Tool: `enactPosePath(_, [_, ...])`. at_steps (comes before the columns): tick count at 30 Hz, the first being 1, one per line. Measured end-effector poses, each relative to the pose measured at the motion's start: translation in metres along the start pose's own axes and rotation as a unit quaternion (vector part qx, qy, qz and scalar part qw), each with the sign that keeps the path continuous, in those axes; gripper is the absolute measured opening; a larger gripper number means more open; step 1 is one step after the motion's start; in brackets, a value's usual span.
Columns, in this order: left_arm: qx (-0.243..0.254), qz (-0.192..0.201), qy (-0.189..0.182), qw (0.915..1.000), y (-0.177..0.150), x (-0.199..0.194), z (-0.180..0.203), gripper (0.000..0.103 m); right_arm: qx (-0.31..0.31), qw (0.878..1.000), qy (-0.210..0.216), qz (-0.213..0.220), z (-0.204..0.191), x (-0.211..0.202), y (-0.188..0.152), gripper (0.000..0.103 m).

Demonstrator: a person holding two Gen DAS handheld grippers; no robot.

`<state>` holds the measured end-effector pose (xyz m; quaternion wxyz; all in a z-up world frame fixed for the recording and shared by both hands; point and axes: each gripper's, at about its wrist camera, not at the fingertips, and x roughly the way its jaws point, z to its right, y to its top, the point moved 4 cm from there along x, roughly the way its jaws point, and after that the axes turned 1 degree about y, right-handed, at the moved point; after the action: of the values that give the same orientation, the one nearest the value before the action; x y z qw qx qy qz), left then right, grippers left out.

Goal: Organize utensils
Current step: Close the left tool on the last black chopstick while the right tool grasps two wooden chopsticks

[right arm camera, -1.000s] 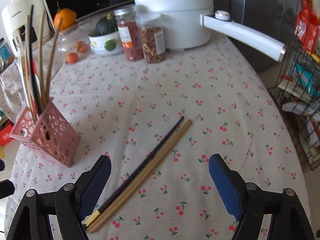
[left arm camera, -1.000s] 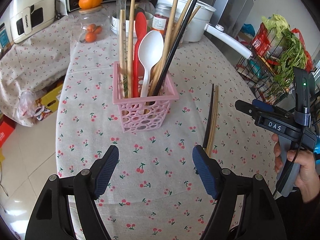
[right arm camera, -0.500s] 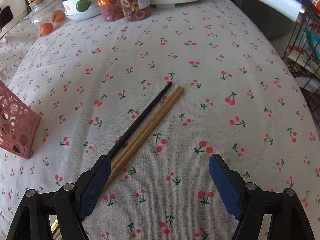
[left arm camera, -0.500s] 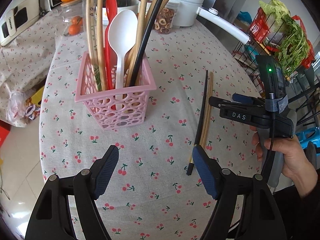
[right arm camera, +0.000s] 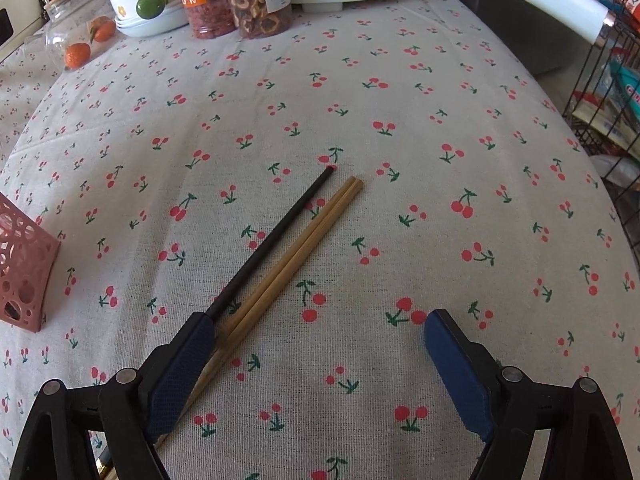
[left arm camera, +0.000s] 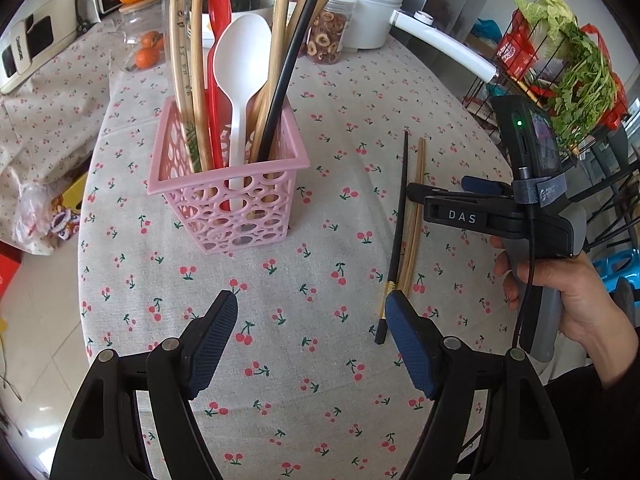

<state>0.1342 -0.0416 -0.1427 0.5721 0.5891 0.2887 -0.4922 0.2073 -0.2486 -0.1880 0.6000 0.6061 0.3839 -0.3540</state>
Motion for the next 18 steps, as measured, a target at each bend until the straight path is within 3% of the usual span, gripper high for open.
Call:
enactPosePath(3, [-0.003, 0.004, 0.006, 1.0, 0.001, 0.001, 0.0, 0.079, -0.033, 0.999, -0.024, -0.005, -0.008, 0.006, 0.0, 0.095])
enactPosePath(7, [0.007, 0.008, 0.007, 0.9999, 0.0, 0.002, 0.007, 0.079, -0.034, 0.999, -0.016, -0.024, -0.003, 0.006, 0.001, 0.092])
enactPosePath(9, [0.015, 0.01, -0.002, 0.9998, -0.002, 0.001, 0.015, 0.079, -0.031, 0.999, -0.016, -0.03, 0.002, 0.002, 0.0, 0.082])
enactPosePath(10, [0.02, 0.012, -0.006, 0.9997, -0.002, 0.001, 0.02, 0.079, -0.024, 0.999, -0.015, -0.032, 0.008, -0.002, -0.001, 0.067])
enactPosePath(11, [0.026, 0.012, -0.009, 0.9995, -0.002, 0.001, 0.025, 0.079, -0.015, 0.999, -0.016, -0.034, 0.014, -0.006, -0.001, 0.042])
enactPosePath(13, [0.038, 0.012, -0.009, 0.9992, -0.001, 0.003, 0.037, 0.078, 0.017, 0.999, 0.001, -0.049, 0.032, -0.011, -0.005, 0.02])
enactPosePath(14, [0.043, 0.01, -0.01, 0.999, 0.001, 0.006, 0.044, 0.078, 0.039, 0.997, 0.016, -0.058, 0.041, -0.015, -0.008, 0.013])
enactPosePath(18, [0.069, 0.009, -0.009, 0.9975, 0.013, 0.018, 0.077, 0.073, 0.107, 0.99, 0.048, -0.077, 0.074, -0.026, -0.021, 0.008])
